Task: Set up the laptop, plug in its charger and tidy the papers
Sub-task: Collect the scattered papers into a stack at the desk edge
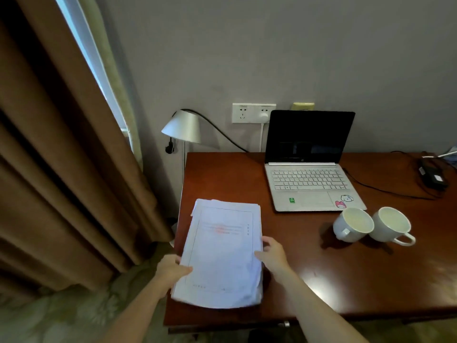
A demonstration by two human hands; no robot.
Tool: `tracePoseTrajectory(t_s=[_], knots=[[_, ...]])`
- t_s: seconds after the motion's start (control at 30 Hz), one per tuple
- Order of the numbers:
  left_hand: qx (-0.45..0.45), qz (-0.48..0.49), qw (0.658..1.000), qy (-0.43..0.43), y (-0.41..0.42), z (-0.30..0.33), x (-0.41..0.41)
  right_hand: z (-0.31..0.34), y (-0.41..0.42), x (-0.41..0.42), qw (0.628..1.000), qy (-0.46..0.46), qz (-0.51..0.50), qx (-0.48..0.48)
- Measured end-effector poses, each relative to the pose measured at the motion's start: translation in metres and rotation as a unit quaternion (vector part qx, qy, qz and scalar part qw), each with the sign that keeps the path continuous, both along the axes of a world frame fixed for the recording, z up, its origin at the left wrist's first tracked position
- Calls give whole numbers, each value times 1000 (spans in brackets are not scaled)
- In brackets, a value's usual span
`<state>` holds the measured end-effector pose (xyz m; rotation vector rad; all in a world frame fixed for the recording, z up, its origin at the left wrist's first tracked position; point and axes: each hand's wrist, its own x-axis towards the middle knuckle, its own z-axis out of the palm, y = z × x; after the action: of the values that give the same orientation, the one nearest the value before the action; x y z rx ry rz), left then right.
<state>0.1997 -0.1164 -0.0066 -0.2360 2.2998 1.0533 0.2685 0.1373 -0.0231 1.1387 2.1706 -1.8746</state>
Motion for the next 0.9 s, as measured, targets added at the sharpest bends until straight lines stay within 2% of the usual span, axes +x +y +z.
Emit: tracePoseTrajectory(t_s=[0.07,0.2,0.53,0.73,0.9], knots=[[-50,1,999,-20,-10,-3,10,-9,-12,4,999,-35,24,-1],[-58,-19,997,-40,-19,-4,16,-10,-26,0,1000,-18,15,11],[-54,-51,997,-2,-17,-10,5,8,-37,-2,1000,0,-3,1],[-41,-60,997,16,-18,-18,2,11,-44,3,998,-7,64,9],[-54,-50,997,38,-14,-19,-2,12,-42,10,998,-11,63,-18]])
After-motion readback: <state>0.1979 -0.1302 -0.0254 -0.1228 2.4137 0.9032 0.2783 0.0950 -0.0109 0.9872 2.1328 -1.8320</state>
